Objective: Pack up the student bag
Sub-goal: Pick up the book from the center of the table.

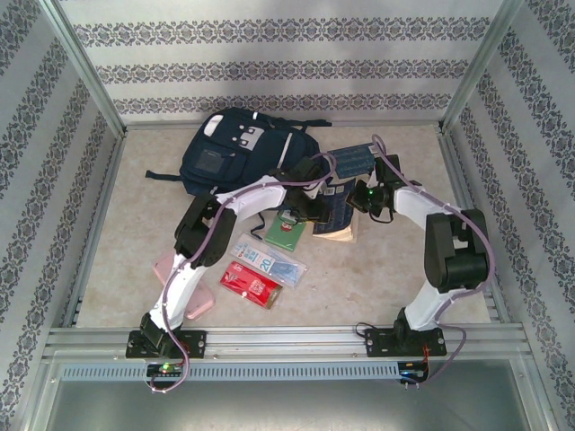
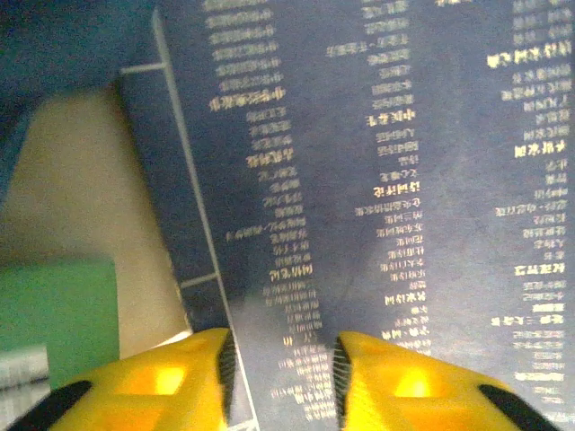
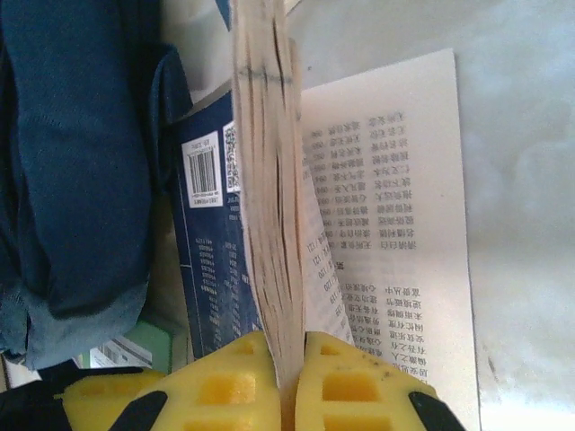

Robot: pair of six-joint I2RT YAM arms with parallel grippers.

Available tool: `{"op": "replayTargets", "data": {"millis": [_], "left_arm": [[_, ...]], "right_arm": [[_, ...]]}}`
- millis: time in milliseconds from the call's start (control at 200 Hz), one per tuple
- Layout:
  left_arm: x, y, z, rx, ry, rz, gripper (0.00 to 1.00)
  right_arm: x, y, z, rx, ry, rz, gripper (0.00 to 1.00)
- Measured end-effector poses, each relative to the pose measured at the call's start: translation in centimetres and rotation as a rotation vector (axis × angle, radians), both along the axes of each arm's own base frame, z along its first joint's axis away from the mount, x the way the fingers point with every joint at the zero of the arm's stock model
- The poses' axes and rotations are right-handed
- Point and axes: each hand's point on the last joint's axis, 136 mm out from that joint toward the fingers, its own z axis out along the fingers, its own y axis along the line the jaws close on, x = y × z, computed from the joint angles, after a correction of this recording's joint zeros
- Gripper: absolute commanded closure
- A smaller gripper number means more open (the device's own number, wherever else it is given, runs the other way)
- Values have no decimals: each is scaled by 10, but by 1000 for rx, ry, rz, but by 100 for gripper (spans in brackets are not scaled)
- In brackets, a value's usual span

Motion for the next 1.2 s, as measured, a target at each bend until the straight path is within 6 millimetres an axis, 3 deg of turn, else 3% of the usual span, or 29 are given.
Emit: {"op": "replayTargets", "data": {"millis": [315, 490, 645, 784, 994, 1104, 1199], "left_arm": [[-8, 36, 69, -126, -3, 110, 44], [0, 43, 94, -225, 1, 143, 38], [-8, 36, 99, -344, 64, 158, 23], [-7, 30, 117, -453, 86, 156, 24], [-9, 20, 180, -660, 16, 88, 27], [-14, 17, 202, -748, 0, 52, 35], [-16, 15, 208, -796, 1, 37, 49]], "right_arm": [[-47, -9, 29, 3, -81, -57, 100], [-62, -6, 71, 64, -205, -63, 100], [-72, 5, 117, 155, -323, -36, 100], [-81, 20, 151, 249, -402, 7, 100], [-90, 44, 176, 386, -431, 69, 100], [-91, 49, 182, 420, -433, 82, 100], [-90, 51, 183, 432, -431, 82, 100]]}}
